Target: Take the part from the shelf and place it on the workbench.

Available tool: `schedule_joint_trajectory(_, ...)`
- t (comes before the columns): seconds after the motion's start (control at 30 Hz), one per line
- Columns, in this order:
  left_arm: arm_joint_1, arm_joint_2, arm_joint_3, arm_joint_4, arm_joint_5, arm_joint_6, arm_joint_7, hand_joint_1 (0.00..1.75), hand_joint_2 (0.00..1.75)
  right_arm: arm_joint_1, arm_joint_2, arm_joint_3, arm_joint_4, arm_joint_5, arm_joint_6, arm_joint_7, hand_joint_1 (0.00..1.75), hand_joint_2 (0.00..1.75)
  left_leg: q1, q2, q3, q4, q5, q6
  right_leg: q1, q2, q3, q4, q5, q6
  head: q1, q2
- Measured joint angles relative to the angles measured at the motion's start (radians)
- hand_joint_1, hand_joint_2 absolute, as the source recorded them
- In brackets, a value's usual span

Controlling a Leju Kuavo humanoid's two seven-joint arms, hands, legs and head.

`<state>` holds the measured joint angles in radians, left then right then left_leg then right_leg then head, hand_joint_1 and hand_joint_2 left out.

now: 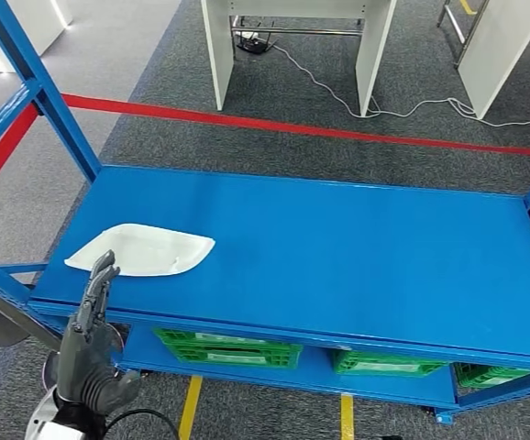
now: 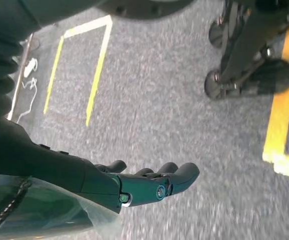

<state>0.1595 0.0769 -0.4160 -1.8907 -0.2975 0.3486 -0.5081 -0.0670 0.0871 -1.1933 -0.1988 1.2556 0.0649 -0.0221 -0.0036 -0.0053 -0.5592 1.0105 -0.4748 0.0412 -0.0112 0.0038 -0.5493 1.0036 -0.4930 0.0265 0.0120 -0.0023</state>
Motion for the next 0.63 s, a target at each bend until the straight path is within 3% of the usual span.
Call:
schedule_joint_trajectory(0.3,0.009,0.044,0.115,0.084,-0.239,0.052,0.111,0.0,1.75,-0.001,0.0,0.0,0.0,0.002,0.013,-0.003,0.0,0.0,0.004,0.0,0.002,-0.004,0.001,-0.024,0.004,0.0,0.0,0.003,-0.003,-0.01,0.0,0.0)
schedule_joint_trajectory(0.63,-0.006,0.088,0.18,0.179,-0.429,0.065,0.171,0.0,1.75,-0.002,-0.001,0.0,0.0,0.02,0.023,-0.01,0.0,0.0,0.002,0.0,0.002,-0.003,0.001,-0.025,0.001,0.0,0.001,0.002,-0.002,-0.009,0.001,0.0)
